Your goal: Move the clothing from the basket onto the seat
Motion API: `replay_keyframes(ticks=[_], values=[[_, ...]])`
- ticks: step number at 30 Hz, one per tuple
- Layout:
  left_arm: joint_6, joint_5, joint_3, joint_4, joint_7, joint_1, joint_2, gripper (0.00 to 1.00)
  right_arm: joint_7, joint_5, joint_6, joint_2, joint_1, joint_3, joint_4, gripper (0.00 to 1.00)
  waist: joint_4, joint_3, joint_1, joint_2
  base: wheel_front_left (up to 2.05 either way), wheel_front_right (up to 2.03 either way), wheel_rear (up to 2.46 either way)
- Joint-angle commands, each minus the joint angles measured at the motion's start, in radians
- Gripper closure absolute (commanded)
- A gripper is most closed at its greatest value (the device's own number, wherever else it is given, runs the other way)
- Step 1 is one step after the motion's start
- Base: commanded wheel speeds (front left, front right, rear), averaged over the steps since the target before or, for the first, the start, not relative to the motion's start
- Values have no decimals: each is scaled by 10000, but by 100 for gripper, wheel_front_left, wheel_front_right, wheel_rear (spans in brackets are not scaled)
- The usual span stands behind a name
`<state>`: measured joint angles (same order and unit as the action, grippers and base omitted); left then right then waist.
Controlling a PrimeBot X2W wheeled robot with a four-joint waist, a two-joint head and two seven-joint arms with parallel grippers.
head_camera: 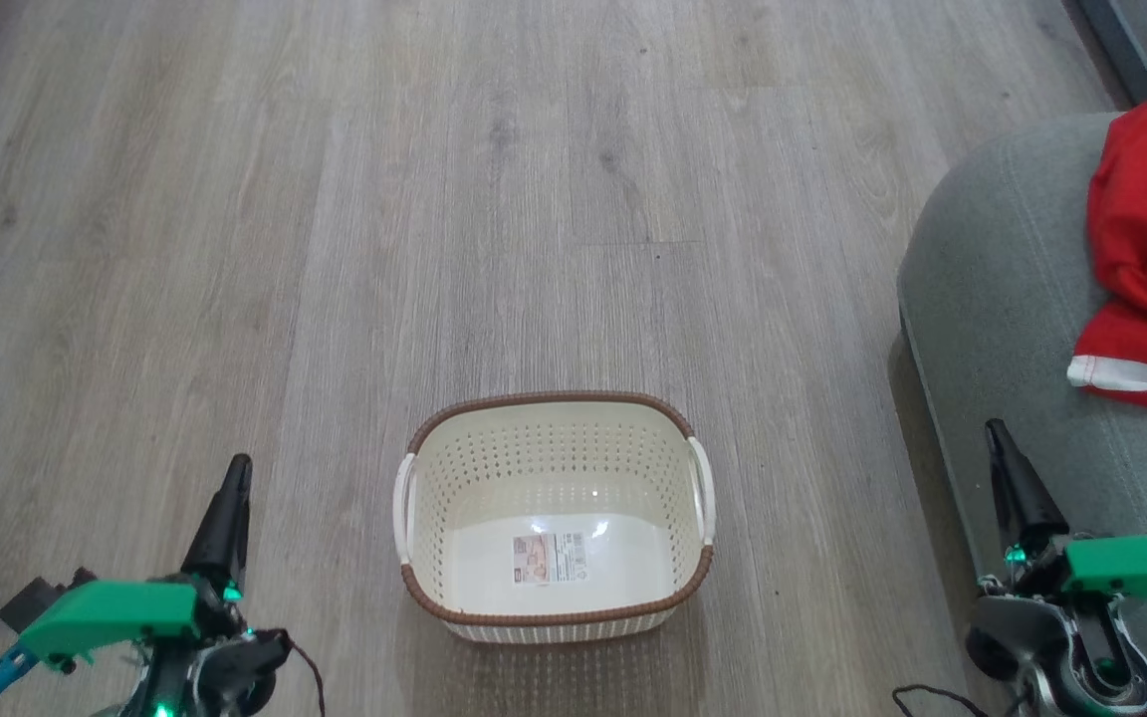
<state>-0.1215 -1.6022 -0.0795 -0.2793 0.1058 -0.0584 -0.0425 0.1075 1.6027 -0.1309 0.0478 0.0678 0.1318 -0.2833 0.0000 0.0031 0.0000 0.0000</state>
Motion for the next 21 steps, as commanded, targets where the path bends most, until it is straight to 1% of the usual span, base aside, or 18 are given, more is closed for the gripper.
replay_keyframes(ticks=[1,21], values=[[-92,-65,-342,341,74,-496,-77,100,57,60,2,24,401,-181,385,100,0,0,0,0,0,0,0],[-92,-66,-342,342,74,-496,-77,100,56,60,2,24,401,-182,385,100,0,0,0,0,0,0,0]])
